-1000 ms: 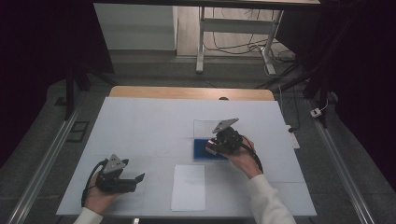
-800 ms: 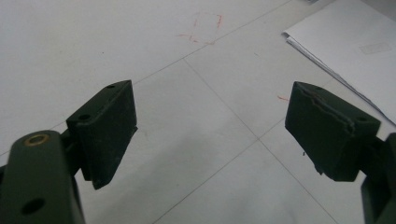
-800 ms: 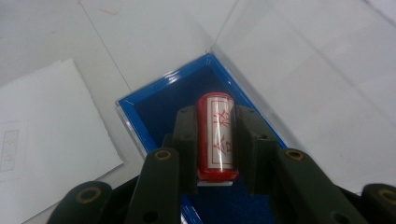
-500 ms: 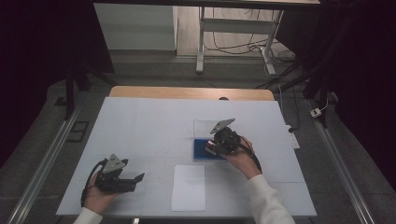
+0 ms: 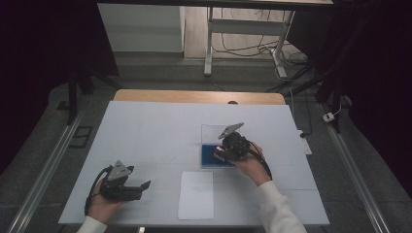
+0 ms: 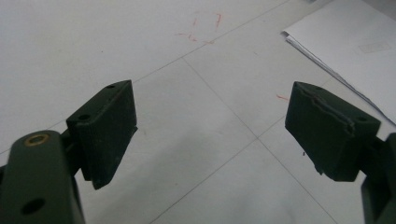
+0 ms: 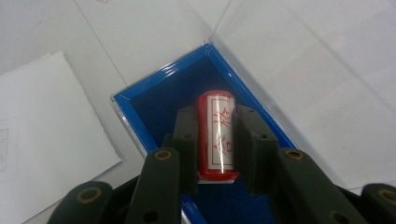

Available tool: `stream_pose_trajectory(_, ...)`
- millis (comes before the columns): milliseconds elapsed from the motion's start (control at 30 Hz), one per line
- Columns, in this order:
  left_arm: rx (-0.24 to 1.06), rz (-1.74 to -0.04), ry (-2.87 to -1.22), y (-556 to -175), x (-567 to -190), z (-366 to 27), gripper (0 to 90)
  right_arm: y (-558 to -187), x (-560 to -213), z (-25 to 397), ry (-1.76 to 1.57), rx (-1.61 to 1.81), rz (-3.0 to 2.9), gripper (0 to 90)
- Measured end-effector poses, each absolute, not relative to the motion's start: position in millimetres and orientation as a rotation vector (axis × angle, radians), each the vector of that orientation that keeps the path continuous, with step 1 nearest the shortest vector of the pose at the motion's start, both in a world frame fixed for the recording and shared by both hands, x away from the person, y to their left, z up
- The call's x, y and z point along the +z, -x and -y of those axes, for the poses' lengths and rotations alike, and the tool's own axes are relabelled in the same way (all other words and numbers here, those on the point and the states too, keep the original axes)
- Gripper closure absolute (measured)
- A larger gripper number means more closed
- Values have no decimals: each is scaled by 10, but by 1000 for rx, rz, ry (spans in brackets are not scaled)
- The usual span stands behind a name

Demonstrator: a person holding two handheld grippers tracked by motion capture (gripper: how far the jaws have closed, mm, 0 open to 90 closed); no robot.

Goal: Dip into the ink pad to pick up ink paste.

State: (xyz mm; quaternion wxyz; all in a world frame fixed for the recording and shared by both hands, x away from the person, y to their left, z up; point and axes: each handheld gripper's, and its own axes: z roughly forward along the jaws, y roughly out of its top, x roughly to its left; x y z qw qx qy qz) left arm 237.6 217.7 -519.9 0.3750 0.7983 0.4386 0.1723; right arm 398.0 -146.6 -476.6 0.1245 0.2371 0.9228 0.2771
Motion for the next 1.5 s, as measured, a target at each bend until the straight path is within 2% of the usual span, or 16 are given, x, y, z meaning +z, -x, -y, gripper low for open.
stream_pose_trajectory(533, 440, -1122, -2046, -2373, -5199, -2177, 167, -3962, -4781, 1481, -673, 825, -2676, 705)
stream_pose_trajectory(1033, 447, -1123, -2044, -2369, -5194, -2195, 167, -3890, -4487, 1568, -659, 982, -2622, 701)
stream_pose_trajectory(1500, 446, -1121, -2051, -2372, -5204, -2194, 167, -3962, -4515, 1641, -722, 964, -2614, 702)
